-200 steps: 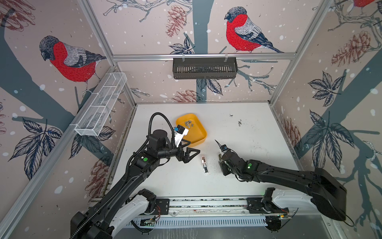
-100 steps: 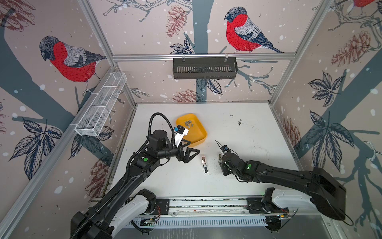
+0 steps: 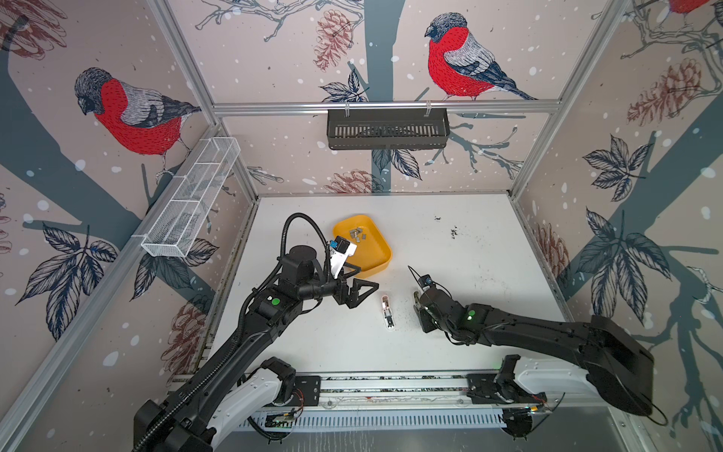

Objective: Load the staples into the stapler
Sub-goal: 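Lower the staple strip into the cream stapler's channel with the right gripper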

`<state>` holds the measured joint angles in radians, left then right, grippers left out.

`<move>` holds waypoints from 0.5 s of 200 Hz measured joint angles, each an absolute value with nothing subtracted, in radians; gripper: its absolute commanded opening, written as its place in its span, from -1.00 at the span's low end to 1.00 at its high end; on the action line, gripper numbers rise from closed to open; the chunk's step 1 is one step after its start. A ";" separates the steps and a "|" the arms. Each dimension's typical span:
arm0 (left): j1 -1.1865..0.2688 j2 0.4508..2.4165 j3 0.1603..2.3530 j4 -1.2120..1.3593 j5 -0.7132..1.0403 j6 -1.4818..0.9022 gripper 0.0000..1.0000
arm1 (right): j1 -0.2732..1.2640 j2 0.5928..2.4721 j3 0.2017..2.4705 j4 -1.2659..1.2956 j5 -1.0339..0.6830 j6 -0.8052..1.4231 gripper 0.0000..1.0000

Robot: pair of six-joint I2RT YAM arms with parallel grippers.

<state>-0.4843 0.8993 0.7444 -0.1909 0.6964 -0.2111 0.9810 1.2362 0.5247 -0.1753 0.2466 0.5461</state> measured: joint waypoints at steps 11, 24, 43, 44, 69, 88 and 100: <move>-0.484 0.899 0.744 -0.191 0.696 -0.211 0.96 | 0.981 1.236 0.525 -0.175 0.247 0.546 -0.78; -0.484 0.899 0.744 -0.191 0.696 -0.211 0.96 | 0.982 1.236 0.525 -0.175 0.247 0.546 -0.78; -0.484 0.899 0.744 -0.191 0.696 -0.211 0.96 | 0.982 1.237 0.525 -0.174 0.246 0.547 -0.78; -0.484 0.899 0.744 -0.191 0.696 -0.211 0.96 | 0.982 1.237 0.525 -0.174 0.246 0.547 -0.78; -0.484 0.899 0.744 -0.191 0.696 -0.211 0.97 | 0.982 1.242 0.525 -0.173 0.246 0.550 -0.78; -0.484 0.899 0.744 -0.191 0.696 -0.211 0.96 | 0.982 1.245 0.524 -0.173 0.246 0.550 -0.78; -0.484 0.899 0.744 -0.191 0.696 -0.211 0.97 | 0.983 1.245 0.523 -0.173 0.246 0.551 -0.79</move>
<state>-0.4843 0.8993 0.7444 -0.1909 0.6964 -0.2108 0.9833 1.2449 0.5228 -0.1726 0.2462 0.5507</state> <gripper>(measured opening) 0.982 0.132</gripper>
